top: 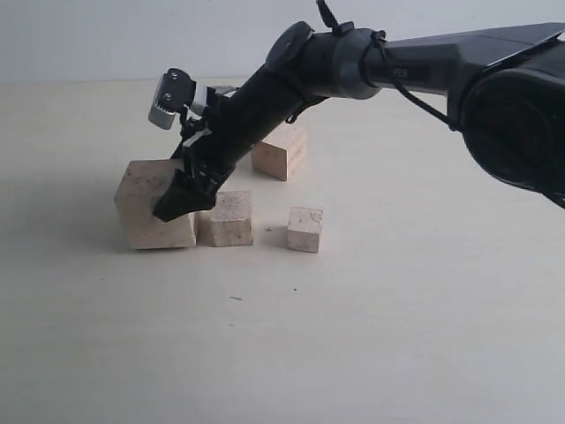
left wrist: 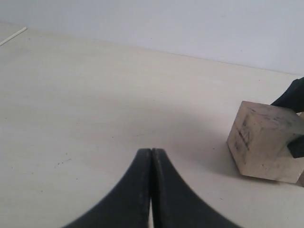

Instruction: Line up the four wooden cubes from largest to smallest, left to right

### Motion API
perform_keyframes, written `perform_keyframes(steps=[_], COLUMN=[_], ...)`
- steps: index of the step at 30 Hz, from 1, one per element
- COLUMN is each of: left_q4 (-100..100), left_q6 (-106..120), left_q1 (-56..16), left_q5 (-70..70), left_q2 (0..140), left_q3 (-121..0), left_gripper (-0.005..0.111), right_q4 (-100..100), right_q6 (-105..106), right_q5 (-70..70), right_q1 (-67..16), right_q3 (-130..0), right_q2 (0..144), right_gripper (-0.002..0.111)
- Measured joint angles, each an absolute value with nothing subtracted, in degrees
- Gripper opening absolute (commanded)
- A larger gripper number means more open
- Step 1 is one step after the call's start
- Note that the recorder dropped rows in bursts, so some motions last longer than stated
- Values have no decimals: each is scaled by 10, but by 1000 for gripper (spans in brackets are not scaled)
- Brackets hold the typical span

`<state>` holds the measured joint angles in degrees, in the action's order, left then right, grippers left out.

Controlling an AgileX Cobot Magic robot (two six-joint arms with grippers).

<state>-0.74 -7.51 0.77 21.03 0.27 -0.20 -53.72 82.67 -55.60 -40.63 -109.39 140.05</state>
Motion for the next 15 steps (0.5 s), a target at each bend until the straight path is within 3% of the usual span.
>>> perform_keyframes(steps=[15], left_q4=[-7], left_q6=[-75], left_q1=[8], left_q5=[210], left_q2=[3], left_q3=[-2], left_gripper=[0], right_q4=[-511], right_q6=[827], right_q5=[-609], right_q1=[-389], right_q3=[-1095], right_q2=[1395], right_gripper=[0])
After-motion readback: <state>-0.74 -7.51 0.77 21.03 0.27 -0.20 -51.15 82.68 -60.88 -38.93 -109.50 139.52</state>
